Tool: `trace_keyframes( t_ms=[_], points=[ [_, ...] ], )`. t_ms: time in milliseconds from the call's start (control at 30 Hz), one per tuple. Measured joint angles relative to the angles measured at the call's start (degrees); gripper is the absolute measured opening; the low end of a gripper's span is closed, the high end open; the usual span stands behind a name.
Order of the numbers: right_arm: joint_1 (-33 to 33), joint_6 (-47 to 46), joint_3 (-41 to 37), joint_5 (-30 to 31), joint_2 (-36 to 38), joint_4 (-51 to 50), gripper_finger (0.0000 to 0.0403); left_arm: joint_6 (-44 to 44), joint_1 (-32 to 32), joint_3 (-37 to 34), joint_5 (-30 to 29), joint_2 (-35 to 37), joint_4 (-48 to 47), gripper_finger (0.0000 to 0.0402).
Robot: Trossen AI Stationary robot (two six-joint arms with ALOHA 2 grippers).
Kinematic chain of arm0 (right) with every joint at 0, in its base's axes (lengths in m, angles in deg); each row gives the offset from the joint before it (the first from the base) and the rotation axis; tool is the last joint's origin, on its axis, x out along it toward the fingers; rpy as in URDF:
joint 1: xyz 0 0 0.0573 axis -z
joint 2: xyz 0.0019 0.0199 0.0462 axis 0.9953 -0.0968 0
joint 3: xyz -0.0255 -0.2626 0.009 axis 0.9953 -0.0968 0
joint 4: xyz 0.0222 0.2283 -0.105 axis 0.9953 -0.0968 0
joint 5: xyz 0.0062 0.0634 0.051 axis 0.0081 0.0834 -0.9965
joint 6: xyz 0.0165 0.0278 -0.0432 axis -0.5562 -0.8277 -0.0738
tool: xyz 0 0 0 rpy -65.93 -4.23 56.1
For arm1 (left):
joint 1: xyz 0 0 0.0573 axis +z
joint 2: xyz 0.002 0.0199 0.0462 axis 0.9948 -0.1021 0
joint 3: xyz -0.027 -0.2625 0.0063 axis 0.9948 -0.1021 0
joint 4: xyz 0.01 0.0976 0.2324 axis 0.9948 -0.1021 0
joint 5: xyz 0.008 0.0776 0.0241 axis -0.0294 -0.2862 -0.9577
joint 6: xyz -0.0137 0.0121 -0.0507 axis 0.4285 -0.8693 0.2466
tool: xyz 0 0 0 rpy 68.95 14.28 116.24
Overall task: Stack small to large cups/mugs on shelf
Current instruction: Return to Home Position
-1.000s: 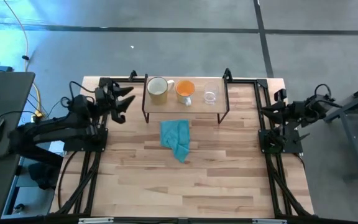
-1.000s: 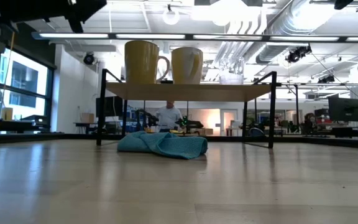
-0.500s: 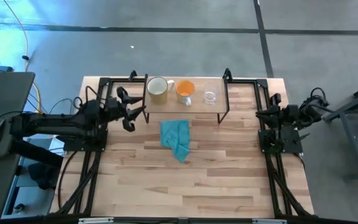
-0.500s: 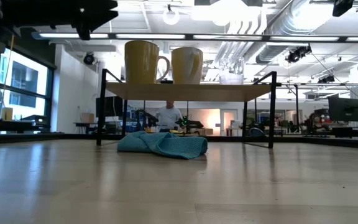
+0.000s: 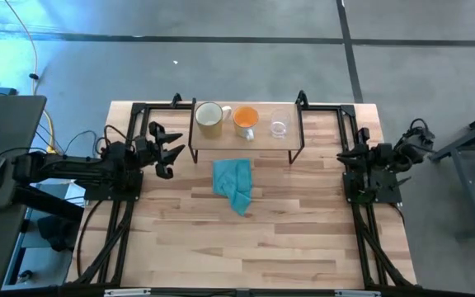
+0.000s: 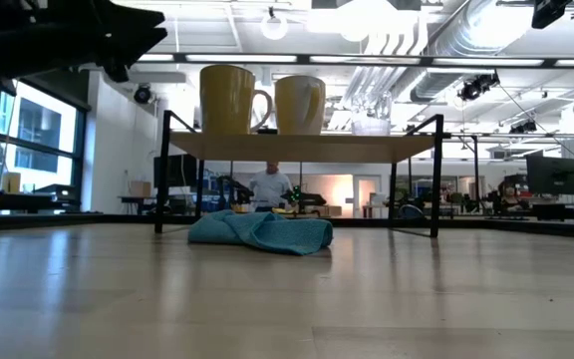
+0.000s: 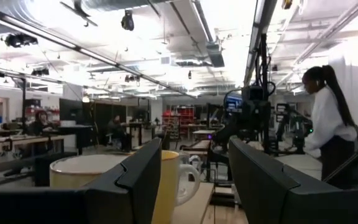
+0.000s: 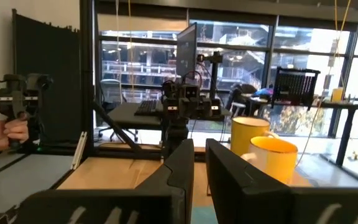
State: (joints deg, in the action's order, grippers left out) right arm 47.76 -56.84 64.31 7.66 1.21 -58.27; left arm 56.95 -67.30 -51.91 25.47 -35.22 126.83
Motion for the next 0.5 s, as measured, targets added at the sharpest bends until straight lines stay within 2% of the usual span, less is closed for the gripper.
trace_keyframes(
  t_ms=[300,500],
  points=[
    [0.0,6.7,-11.4,3.0,0.1,16.5,0.0032,1.0,0.0,0.0,-0.6,0.0,2.1,0.0177],
    [0.0,7.7,-15.1,2.7,0.1,23.3,0.0032,3.1,0.0,0.0,-0.5,0.0,2.2,0.0177]
  ],
)
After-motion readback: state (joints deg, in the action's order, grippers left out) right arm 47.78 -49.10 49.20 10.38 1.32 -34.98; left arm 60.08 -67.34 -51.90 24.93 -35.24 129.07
